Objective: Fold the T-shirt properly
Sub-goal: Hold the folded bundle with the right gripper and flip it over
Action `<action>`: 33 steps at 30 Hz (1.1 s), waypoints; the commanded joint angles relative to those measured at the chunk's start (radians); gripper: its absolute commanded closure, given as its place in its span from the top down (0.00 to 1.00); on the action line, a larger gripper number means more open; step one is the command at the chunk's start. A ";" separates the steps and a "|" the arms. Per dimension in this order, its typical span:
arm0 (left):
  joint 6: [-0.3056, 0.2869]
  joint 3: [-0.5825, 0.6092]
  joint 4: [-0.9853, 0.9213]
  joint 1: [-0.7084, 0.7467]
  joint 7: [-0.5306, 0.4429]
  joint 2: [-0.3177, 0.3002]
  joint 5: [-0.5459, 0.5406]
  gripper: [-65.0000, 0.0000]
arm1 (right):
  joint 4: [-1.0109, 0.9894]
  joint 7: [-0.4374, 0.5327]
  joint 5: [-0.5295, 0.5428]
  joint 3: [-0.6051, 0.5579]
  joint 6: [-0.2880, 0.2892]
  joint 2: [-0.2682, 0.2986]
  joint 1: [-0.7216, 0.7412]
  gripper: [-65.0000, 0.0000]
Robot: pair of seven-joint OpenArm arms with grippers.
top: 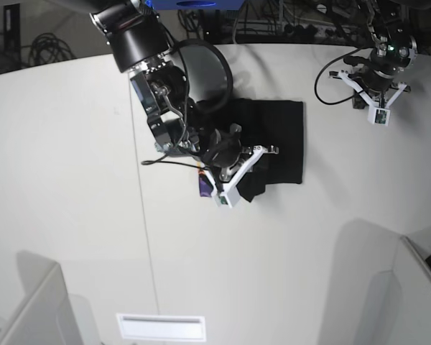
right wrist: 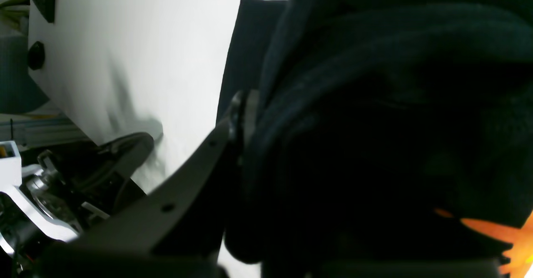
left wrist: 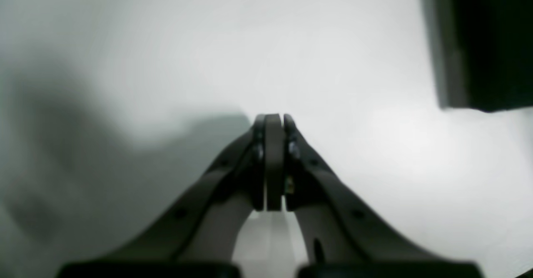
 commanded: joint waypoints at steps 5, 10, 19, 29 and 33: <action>-0.001 -0.004 0.014 0.001 -0.015 -0.010 -0.010 0.00 | 0.020 0.005 0.013 -0.002 0.008 -0.013 0.020 0.00; -0.001 -0.004 0.014 0.001 -0.015 -0.013 -0.010 0.00 | 0.020 0.005 0.013 -0.002 0.008 -0.013 0.001 0.00; -0.001 -0.004 0.014 0.001 -0.015 -0.013 -0.010 0.00 | 0.020 0.013 0.013 -0.065 0.008 -0.013 0.015 0.00; -0.001 -0.004 0.012 0.001 -0.015 -0.013 -0.010 0.00 | 0.019 0.021 0.013 -0.065 -0.085 -0.015 0.041 0.00; -0.001 -0.004 0.012 0.007 -0.015 -0.013 -0.010 0.00 | 0.002 0.059 0.013 -0.069 -0.098 -0.015 0.041 0.00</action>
